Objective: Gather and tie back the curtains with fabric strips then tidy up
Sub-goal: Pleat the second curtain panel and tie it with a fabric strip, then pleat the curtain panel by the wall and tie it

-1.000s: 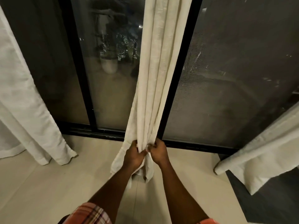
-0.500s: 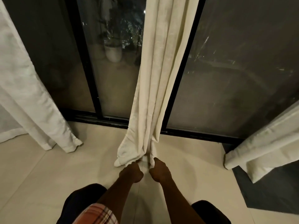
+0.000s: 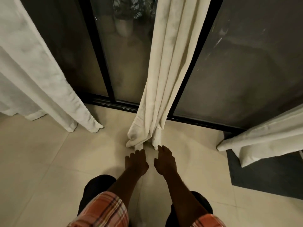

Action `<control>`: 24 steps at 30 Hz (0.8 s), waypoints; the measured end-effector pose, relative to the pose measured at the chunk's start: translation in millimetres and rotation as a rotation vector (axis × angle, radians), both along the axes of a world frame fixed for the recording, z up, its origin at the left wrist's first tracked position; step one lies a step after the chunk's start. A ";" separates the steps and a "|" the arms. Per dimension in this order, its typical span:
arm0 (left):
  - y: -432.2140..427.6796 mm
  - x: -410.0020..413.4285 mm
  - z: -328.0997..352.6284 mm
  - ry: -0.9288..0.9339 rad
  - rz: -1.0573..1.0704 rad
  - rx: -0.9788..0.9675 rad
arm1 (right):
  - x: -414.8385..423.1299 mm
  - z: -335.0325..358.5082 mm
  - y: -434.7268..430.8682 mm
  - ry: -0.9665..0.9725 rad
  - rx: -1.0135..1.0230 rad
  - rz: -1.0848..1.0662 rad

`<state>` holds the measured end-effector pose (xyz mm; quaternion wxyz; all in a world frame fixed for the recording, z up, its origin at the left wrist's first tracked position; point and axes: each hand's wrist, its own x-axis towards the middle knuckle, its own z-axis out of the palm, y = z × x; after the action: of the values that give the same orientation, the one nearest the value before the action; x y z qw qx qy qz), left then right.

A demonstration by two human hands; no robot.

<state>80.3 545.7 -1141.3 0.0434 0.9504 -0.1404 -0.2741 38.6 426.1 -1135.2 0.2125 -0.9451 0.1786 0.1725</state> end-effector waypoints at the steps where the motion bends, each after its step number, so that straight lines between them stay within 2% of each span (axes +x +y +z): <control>1: 2.1 -1.1 17.9 -0.015 -0.005 0.001 | -1.9 18.4 -0.5 0.001 -0.013 0.006; 16: 27.7 -47.0 315.9 -0.102 -0.026 -0.065 | -45.2 306.4 14.5 -0.061 -0.045 0.040; 24: 71.7 -45.6 392.9 -0.180 0.028 -0.100 | -36.7 381.5 53.7 -0.102 -0.119 0.094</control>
<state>34.7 617.4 -748.4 0.0818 0.9697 -0.1437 -0.1797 1.9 479.8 -753.7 0.1565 -0.9709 0.1331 0.1232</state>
